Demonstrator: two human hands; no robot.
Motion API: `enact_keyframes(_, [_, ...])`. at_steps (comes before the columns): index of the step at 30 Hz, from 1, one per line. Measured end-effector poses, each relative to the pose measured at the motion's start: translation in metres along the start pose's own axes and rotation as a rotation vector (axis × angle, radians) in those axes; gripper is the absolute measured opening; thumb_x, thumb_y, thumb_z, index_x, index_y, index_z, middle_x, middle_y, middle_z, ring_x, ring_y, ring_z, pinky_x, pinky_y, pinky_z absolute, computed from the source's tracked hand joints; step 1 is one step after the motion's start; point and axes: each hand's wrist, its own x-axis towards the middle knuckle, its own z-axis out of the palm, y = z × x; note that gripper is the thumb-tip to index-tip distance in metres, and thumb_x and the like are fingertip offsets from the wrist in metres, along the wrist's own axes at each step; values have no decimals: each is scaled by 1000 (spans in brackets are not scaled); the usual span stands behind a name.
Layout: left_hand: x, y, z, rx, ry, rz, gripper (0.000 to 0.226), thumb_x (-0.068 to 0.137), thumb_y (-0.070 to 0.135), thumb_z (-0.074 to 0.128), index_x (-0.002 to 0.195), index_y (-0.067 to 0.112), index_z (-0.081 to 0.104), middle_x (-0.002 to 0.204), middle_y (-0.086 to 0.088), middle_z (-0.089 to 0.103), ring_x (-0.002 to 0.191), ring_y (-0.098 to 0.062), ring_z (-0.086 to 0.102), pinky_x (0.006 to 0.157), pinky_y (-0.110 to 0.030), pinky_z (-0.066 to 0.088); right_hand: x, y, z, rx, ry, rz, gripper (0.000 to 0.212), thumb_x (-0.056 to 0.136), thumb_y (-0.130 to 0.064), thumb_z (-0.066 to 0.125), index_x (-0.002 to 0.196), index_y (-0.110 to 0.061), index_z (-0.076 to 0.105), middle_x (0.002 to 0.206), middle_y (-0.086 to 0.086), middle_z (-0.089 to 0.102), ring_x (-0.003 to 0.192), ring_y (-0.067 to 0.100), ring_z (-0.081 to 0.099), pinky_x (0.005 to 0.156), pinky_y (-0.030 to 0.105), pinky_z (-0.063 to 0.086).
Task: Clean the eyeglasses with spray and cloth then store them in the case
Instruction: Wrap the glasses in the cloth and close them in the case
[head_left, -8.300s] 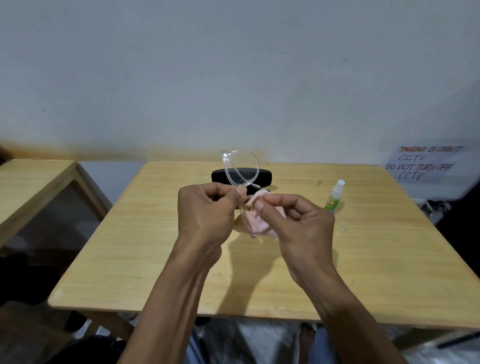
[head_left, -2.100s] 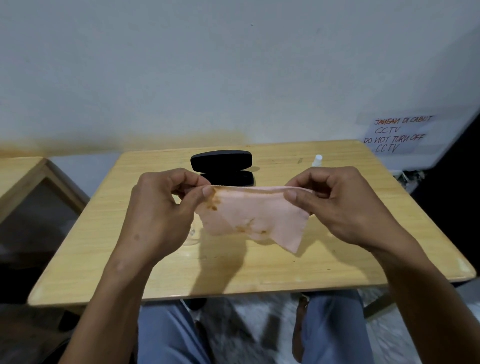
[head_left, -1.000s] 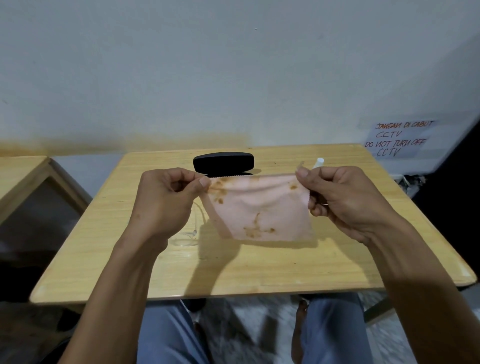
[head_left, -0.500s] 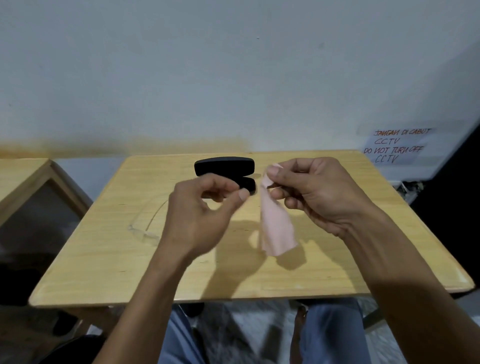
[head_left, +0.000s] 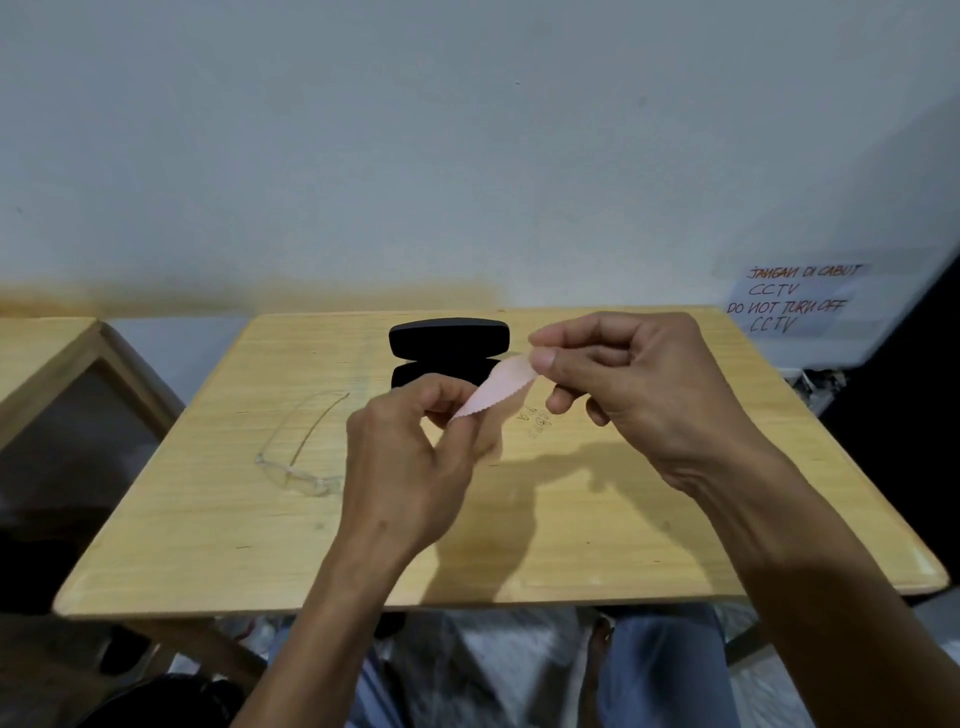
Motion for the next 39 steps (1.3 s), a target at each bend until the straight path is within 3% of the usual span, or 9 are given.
enact_keyframes(5, [6, -11, -18, 49, -59, 5, 19, 82, 15, 73, 79, 34, 75, 81, 24, 70, 76, 0, 63, 66, 0, 37, -5, 16, -5, -253, -26, -74, 19, 76, -9, 86, 89, -21, 79, 70, -4, 78, 61, 16, 75, 64, 22, 57])
enact_keyframes(9, [12, -15, -28, 93, -61, -2, 7, 79, 22, 79, 77, 28, 79, 65, 21, 69, 72, 5, 62, 65, 1, 38, -1, 23, -10, -508, 9, -171, 6, 84, -24, 81, 80, -27, 77, 67, -7, 72, 59, 8, 66, 59, 13, 45])
enact_keyframes(12, [16, -19, -37, 111, -57, -14, 7, 79, 27, 79, 74, 31, 76, 67, 15, 70, 76, 2, 61, 63, -1, 40, 0, 19, -20, -621, 4, -205, 6, 84, -35, 77, 82, -31, 73, 87, -13, 68, 75, 5, 64, 68, 15, 43])
enact_keyframes(20, [25, -18, -46, 105, -36, -18, 4, 80, 28, 78, 77, 30, 76, 73, 13, 74, 77, -3, 64, 61, -5, 42, 3, 16, -38, -497, -52, -232, 4, 83, -27, 80, 80, -25, 79, 65, -7, 73, 59, 5, 64, 53, 14, 45])
enact_keyframes(24, [23, -14, -51, 54, -39, -13, 3, 77, 30, 80, 78, 30, 77, 75, 14, 75, 74, -4, 67, 69, -21, 52, 3, 18, -45, -470, -41, -222, 8, 82, -30, 80, 77, -26, 77, 65, -5, 71, 62, 9, 62, 55, 20, 47])
enact_keyframes(28, [27, -19, -46, 68, -45, -31, 5, 78, 28, 79, 76, 32, 76, 75, 15, 74, 75, 0, 66, 68, -15, 48, 10, 28, -49, -458, -66, -175, 7, 85, -29, 77, 79, -27, 77, 68, -4, 71, 63, 8, 62, 53, 15, 44])
enact_keyframes(33, [47, -31, -26, 85, -28, -59, 6, 77, 26, 81, 74, 23, 79, 67, 13, 72, 66, 1, 63, 57, -3, 41, 27, 46, -47, -490, 54, -152, 13, 86, -32, 77, 76, -24, 74, 66, 2, 70, 59, 14, 62, 55, 18, 44])
enact_keyframes(36, [63, -26, -19, 96, 51, 4, 5, 81, 25, 78, 77, 21, 78, 69, 17, 70, 63, -4, 58, 60, -2, 39, 35, 46, -46, -538, 190, -248, 9, 91, -29, 72, 83, -25, 73, 73, -13, 70, 71, 5, 63, 57, 11, 39])
enact_keyframes(39, [63, -23, -19, 175, 71, 112, 3, 85, 26, 75, 84, 24, 78, 75, 15, 67, 72, -8, 58, 67, -13, 42, 28, 47, -46, -582, 266, -379, 3, 91, -26, 73, 90, -24, 75, 84, -15, 66, 80, 5, 62, 61, 4, 38])
